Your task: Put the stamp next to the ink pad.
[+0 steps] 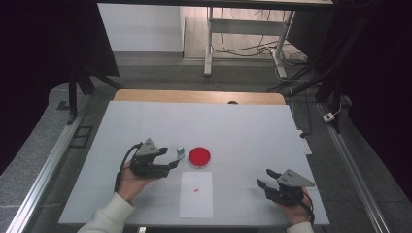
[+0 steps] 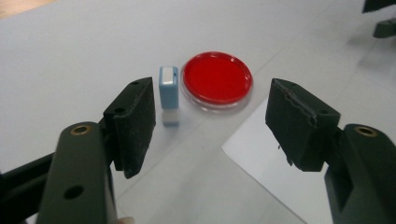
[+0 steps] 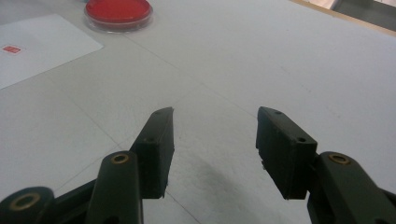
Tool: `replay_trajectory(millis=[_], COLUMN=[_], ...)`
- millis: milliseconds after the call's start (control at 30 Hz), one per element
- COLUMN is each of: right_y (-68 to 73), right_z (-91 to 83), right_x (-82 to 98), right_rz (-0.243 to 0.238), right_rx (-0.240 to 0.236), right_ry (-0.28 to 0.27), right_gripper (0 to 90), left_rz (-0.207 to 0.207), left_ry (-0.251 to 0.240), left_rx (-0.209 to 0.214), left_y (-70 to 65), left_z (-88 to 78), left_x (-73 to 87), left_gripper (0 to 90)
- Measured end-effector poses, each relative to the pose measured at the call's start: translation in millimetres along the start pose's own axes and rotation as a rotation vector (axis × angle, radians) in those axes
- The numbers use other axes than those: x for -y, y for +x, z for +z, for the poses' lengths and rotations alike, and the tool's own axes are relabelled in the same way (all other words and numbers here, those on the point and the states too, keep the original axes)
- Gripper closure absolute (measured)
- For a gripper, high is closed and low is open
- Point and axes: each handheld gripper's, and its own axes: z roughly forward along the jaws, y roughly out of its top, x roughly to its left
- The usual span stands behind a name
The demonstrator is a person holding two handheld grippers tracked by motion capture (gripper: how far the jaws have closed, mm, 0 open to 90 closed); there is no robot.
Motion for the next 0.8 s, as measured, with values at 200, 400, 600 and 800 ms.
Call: replay_trajectory(millis=[200,400,600,800], right_y=[-0.8,-3.1,-4.1,-4.5], right_z=[2.2,3.8,3.5,3.6], right_x=[-1.0,-0.1,0.6,0.8], right_rz=[-0.019,-0.021,-0.028,-0.035], right_rx=[-0.018,-0.030,-0.034,-0.033], right_ry=[0.003,0.002,0.003,0.002], right_gripper=[46.0,46.0,46.0,46.0], left_rz=[-0.002,-0.015,-0.045,-0.058], left_ry=[0.001,0.002,-0.003,-0.005], left_rx=[0.008,-0.002,-0.014,-0.024], left_y=[-5.3,-8.4,-4.7,-0.7], left_z=[-17.8,-36.3,-52.9,-60.6], left_x=[20.1,45.8,64.3,75.5], left_gripper=[32.9,32.8,32.8,32.9])
